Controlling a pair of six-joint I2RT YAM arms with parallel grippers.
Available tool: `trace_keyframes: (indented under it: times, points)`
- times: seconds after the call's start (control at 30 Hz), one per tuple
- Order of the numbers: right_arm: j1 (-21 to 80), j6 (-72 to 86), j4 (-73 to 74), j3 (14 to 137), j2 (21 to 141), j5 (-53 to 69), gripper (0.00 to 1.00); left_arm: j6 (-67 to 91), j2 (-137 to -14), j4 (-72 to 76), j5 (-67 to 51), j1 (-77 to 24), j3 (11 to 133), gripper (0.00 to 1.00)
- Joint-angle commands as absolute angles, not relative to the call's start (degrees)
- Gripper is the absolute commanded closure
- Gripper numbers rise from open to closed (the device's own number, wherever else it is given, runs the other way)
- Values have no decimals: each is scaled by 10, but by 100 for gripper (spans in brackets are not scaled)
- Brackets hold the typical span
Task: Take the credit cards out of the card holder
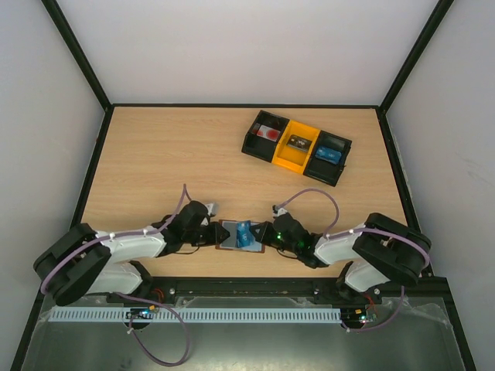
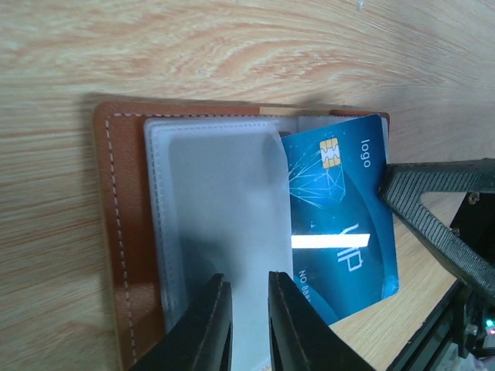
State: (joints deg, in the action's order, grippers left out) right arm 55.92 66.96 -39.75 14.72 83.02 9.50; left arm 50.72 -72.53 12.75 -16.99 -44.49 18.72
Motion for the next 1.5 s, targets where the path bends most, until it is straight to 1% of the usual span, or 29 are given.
trace_keyframes:
  times: [0.0, 0.2, 0.33, 0.53, 0.63, 0.7, 0.8, 0.9, 1.03, 1.23, 1.37, 1.47]
  points:
    - [557, 683, -438, 134, 848, 105, 98, 509, -748, 165, -180, -457, 197, 86]
    - [558, 695, -473, 136, 877, 128, 97, 506, -797, 192, -181, -462, 197, 90]
    - [558, 700, -495, 135, 890, 138, 94, 508, -822, 193, -180, -462, 195, 91]
    - [557, 700, -499, 138, 905, 140, 87, 511, -822, 189, -164, -462, 187, 92]
    - [556, 700, -501, 140, 914, 141, 86, 510, -828, 189, -163, -462, 185, 92]
    - [557, 699, -505, 141, 917, 143, 88, 511, -831, 191, -165, -462, 184, 92]
    - [557, 698, -509, 136, 909, 138, 97, 512, -827, 190, -166, -462, 184, 92]
    - [557, 683, -473, 137, 879, 122, 98, 510, -816, 179, -162, -462, 188, 89]
    - [556, 656, -388, 146, 825, 89, 98, 509, -802, 165, -155, -462, 195, 84]
    - [556, 625, -295, 151, 750, 51, 98, 495, -766, 118, -156, -462, 229, 78]
    - [554, 576, -227, 174, 703, 66, 98, 479, -725, 87, -166, -462, 251, 65]
    - [554, 536, -189, 192, 661, 101, 98, 452, -690, 59, -191, -462, 264, 52]
